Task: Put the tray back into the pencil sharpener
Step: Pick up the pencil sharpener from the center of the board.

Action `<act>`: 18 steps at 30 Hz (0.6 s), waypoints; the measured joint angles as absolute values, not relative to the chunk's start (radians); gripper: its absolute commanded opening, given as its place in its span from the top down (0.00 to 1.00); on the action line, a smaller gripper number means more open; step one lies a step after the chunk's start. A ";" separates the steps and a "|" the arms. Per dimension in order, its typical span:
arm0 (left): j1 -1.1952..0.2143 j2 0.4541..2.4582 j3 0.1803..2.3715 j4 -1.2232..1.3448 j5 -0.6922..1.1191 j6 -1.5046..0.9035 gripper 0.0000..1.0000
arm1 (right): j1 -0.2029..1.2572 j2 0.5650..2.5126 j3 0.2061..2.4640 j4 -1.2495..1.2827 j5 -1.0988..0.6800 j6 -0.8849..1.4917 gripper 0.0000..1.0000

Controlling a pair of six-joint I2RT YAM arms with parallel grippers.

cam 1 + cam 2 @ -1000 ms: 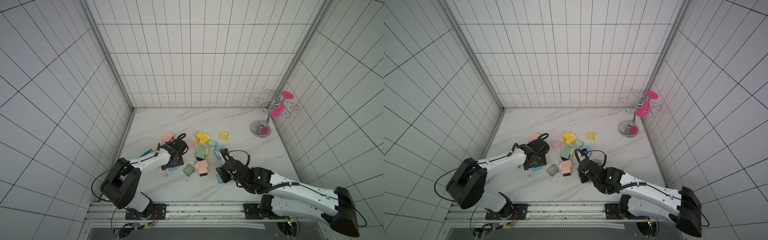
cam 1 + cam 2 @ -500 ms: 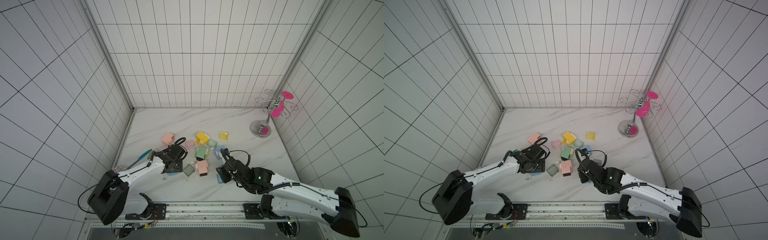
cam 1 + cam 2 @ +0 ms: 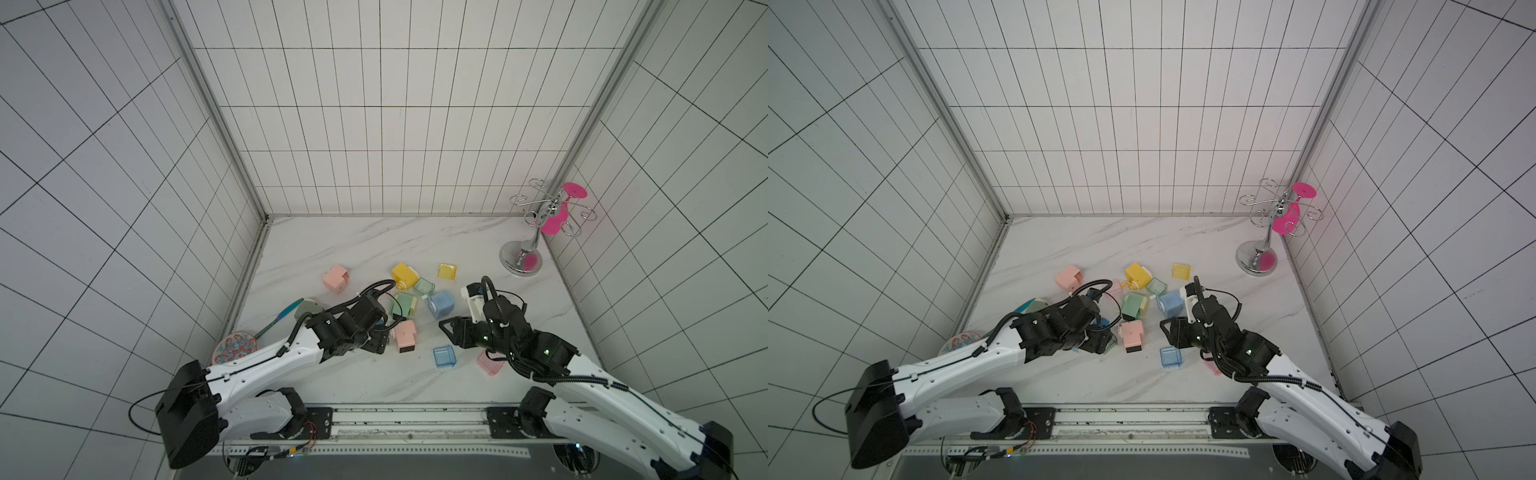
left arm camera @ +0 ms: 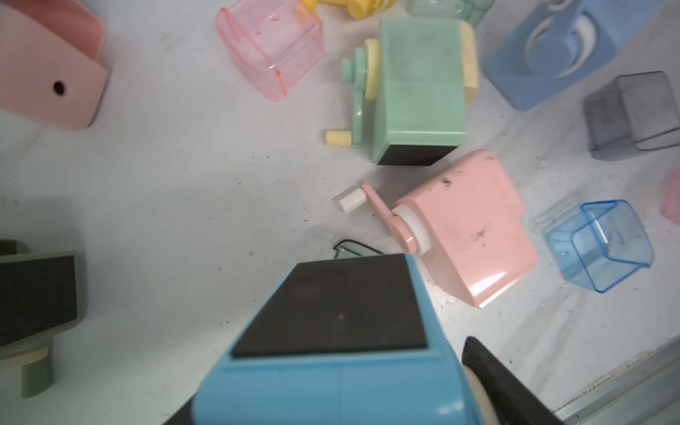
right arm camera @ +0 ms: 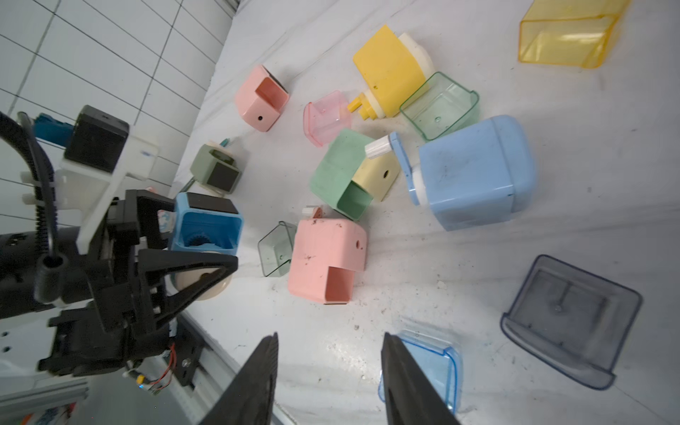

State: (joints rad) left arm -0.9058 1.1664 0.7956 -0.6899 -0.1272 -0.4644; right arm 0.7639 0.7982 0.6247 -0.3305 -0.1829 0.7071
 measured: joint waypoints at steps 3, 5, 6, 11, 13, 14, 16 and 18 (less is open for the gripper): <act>-0.937 1.166 0.802 -0.647 -0.107 -0.438 0.55 | 0.730 0.813 0.617 -0.255 -0.301 0.758 0.36; -0.952 1.166 0.802 -0.626 -0.099 -0.425 0.55 | 0.708 0.831 0.608 -0.197 -0.360 0.788 0.31; -0.961 1.166 0.802 -0.615 -0.095 -0.419 0.55 | 0.699 0.845 0.605 -0.168 -0.393 0.808 0.29; -1.018 1.166 0.802 -0.577 -0.096 -0.390 0.55 | 0.687 0.938 0.593 -0.026 -0.526 0.868 0.21; -1.034 1.166 0.805 -0.568 -0.096 -0.379 0.54 | 0.687 0.978 0.593 0.015 -0.566 0.879 0.17; -1.041 1.166 0.808 -0.564 -0.096 -0.372 0.54 | 0.687 0.999 0.593 0.033 -0.587 0.883 0.17; -1.047 1.166 0.817 -0.556 -0.096 -0.360 0.54 | 0.687 1.031 0.593 0.062 -0.622 0.889 0.15; -1.050 1.166 0.823 -0.546 -0.096 -0.349 0.54 | 0.687 1.055 0.593 0.085 -0.647 0.894 0.15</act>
State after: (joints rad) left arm -1.0504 1.1664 0.8230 -0.5457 -0.0959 -0.3489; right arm 0.6872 1.0550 0.5926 0.0849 -0.6472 0.8944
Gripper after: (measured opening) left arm 0.835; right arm 0.847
